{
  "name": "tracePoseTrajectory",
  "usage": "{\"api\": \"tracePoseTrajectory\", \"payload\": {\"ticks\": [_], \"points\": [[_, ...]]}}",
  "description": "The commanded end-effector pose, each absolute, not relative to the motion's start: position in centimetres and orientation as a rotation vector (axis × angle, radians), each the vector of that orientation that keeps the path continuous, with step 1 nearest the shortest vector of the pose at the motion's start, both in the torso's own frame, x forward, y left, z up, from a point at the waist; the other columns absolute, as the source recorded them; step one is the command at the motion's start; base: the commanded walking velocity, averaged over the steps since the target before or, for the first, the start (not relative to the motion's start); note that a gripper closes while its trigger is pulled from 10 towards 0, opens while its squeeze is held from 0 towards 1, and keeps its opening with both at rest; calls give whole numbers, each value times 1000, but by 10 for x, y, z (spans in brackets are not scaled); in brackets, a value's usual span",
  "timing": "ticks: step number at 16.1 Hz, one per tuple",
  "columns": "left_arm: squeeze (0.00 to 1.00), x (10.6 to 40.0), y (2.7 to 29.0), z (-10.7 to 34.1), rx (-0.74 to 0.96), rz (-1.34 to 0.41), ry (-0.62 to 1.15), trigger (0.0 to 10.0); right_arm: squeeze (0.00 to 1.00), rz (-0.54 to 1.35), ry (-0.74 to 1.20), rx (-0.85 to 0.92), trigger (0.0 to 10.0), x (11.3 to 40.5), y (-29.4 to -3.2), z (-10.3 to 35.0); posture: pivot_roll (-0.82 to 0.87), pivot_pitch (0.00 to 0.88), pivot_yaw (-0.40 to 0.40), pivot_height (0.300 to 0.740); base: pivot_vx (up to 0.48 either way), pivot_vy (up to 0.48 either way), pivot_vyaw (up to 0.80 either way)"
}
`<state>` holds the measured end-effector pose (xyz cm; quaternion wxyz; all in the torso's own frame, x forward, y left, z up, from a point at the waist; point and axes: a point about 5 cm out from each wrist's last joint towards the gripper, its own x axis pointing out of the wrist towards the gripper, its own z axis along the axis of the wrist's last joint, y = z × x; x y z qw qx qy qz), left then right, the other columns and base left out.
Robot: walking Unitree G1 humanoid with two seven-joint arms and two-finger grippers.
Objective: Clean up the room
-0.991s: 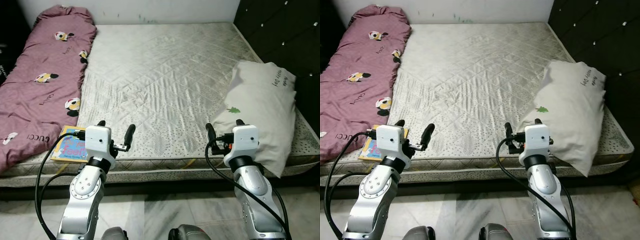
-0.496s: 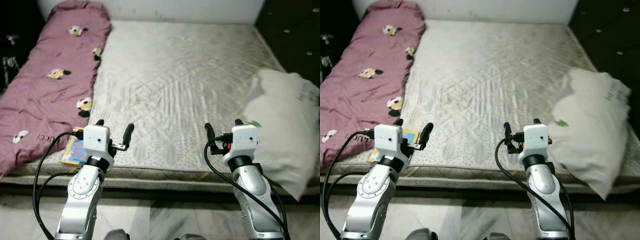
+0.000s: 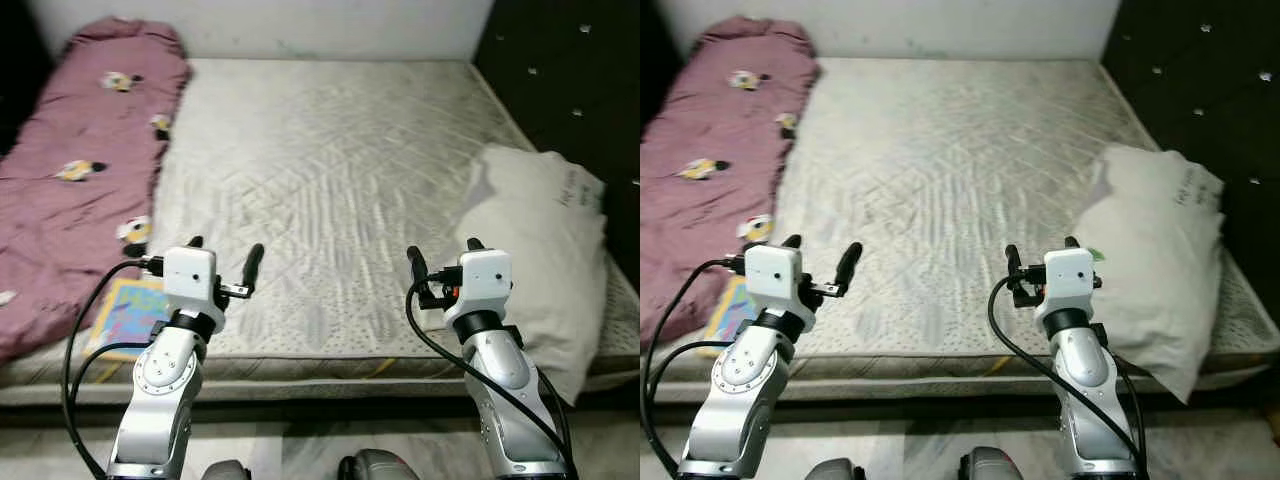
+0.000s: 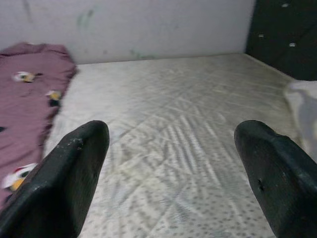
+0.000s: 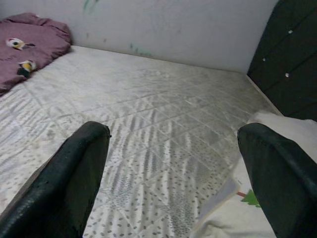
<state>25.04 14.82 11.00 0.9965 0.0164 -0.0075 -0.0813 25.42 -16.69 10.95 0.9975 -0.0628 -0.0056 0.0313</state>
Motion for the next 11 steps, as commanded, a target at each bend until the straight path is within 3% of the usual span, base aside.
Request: {"api": "tracePoseTrajectory", "payload": {"ticks": [1, 11], "points": [[0, 250, 149, 110, 37, -160, -11, 10000, 0, 69, -29, -130, 10000, 256, -167, 114, -47, 74, -14, 740, 0, -244, 0], [0, 250, 149, 108, 34, -149, -1, 10000, 0, 71, -25, -141, 10000, 254, -168, 112, -50, 76, -18, 740, 0, -328, 0]]}}
